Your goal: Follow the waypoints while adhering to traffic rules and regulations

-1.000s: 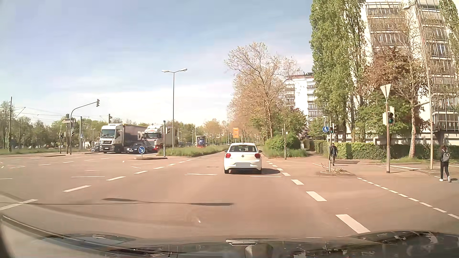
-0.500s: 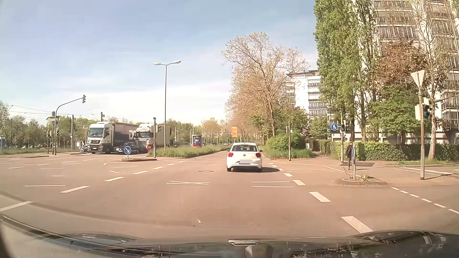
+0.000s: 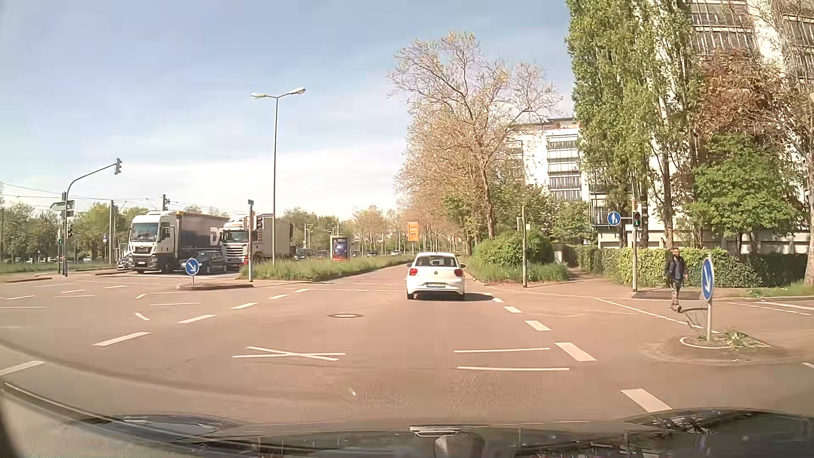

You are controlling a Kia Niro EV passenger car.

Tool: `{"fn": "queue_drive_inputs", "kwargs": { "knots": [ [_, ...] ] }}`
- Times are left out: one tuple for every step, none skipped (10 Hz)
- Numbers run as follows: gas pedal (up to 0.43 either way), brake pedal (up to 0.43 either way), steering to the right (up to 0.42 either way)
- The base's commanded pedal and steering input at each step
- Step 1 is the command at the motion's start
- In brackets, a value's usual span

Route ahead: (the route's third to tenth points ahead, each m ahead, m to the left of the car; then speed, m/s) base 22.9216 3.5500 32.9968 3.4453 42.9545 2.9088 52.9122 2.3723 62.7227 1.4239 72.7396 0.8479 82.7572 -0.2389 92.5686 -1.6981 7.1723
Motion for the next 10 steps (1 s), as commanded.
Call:
{"fn": "queue_drive_inputs", "kwargs": {
  "knots": [
    [0.15,0.0,0.006],
    [0.138,0.0,0.006],
    [0.138,0.0,0.006],
    [0.13,0.0,0.007],
    [0.13,0.0,0.007],
    [0.13,0.0,0.008],
    [0.13,0.0,0.009],
    [0.13,0.0,0.009],
    [0.13,0.0,0.01],
    [0.13,0.0,0.012]
  ]
}}
